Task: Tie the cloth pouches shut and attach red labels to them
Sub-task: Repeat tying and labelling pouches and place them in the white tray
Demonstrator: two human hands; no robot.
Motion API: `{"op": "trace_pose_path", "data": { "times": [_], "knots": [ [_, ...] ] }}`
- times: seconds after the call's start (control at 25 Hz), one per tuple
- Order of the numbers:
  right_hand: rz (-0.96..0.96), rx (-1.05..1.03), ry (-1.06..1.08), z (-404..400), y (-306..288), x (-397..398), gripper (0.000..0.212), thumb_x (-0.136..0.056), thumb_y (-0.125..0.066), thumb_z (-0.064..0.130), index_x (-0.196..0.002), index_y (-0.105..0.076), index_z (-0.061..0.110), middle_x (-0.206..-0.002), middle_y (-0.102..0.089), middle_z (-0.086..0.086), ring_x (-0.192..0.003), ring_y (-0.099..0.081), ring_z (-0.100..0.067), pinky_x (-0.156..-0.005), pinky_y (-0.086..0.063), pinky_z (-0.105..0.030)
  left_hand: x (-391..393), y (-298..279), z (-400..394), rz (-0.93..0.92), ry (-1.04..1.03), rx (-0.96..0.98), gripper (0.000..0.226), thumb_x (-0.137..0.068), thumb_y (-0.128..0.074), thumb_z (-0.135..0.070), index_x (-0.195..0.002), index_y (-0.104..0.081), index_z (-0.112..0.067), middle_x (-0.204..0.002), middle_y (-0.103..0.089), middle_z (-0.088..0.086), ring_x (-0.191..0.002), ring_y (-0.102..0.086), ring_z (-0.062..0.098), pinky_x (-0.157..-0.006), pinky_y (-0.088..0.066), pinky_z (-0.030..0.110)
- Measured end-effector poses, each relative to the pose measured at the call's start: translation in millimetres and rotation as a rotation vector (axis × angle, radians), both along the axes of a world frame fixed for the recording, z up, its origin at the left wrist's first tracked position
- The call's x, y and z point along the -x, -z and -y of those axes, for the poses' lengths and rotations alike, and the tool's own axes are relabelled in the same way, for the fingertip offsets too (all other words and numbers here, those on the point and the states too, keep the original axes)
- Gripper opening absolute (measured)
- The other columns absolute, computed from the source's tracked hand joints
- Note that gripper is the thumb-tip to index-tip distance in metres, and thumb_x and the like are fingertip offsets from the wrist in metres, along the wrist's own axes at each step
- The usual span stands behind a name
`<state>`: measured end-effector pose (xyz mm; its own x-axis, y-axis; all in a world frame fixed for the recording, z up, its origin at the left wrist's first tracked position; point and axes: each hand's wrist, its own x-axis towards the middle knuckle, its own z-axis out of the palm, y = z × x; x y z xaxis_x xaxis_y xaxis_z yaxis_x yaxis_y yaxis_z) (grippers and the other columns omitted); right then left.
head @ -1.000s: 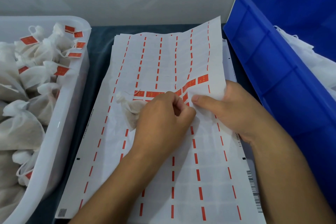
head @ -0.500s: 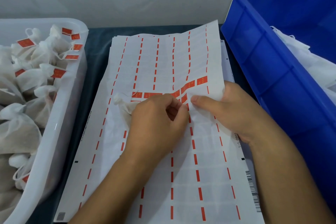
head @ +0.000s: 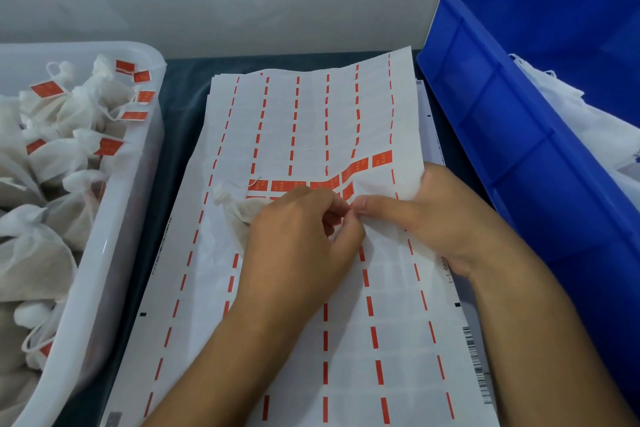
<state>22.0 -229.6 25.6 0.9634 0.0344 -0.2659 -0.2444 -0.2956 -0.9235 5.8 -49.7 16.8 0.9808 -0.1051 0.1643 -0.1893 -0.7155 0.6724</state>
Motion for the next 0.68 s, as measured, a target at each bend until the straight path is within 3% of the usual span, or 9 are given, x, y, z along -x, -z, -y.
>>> {"op": "trace_pose_path", "data": {
  "times": [0.12, 0.32, 0.48, 0.68],
  "knots": [
    [-0.042, -0.121, -0.006, -0.6, 5.1, -0.7, 0.019, -0.084, -0.082, 0.035, -0.1, -0.075, 0.041, -0.098, -0.078, 0.019, -0.083, -0.078, -0.011, -0.072, -0.064, -0.035, 1.2, 0.5, -4.3, -0.021, 0.025, 0.044, 0.014, -0.091, -0.072, -0.041, -0.103, -0.075, -0.035, -0.091, -0.067, -0.023, -0.077, -0.065, -0.002, -0.071, -0.059, 0.016],
    [-0.088, -0.19, -0.008, -0.6, 10.2, -5.9, 0.027, -0.089, -0.079, 0.024, -0.115, -0.076, 0.028, -0.108, -0.079, 0.007, -0.094, -0.078, -0.022, -0.088, -0.061, -0.047, 3.2, 1.1, 2.1, -0.032, -0.033, 0.085, 0.017, -0.09, -0.074, -0.042, -0.105, -0.075, -0.035, -0.094, -0.069, -0.02, -0.075, -0.066, 0.002, -0.072, -0.06, 0.019],
    [-0.091, -0.236, -0.021, 0.8, 11.2, -5.7, 0.022, -0.091, -0.077, 0.022, -0.112, -0.077, 0.028, -0.106, -0.08, 0.007, -0.091, -0.078, -0.022, -0.077, -0.064, -0.04, 3.6, 3.5, 3.4, -0.029, -0.026, 0.07, 0.018, -0.093, -0.07, -0.04, -0.109, -0.075, -0.031, -0.101, -0.07, -0.017, -0.077, -0.066, 0.004, -0.075, -0.059, 0.02],
    [-0.058, -0.187, -0.099, 3.4, 5.7, -3.7, 0.024, -0.086, -0.08, 0.034, -0.103, -0.075, 0.049, -0.102, -0.078, 0.018, -0.086, -0.078, -0.013, -0.062, -0.061, -0.025, 5.9, 6.3, 3.4, -0.007, -0.015, 0.077, 0.022, -0.095, -0.067, -0.04, -0.113, -0.076, -0.032, -0.106, -0.073, -0.017, -0.079, -0.065, 0.004, -0.08, -0.058, 0.02]
  ]
}}
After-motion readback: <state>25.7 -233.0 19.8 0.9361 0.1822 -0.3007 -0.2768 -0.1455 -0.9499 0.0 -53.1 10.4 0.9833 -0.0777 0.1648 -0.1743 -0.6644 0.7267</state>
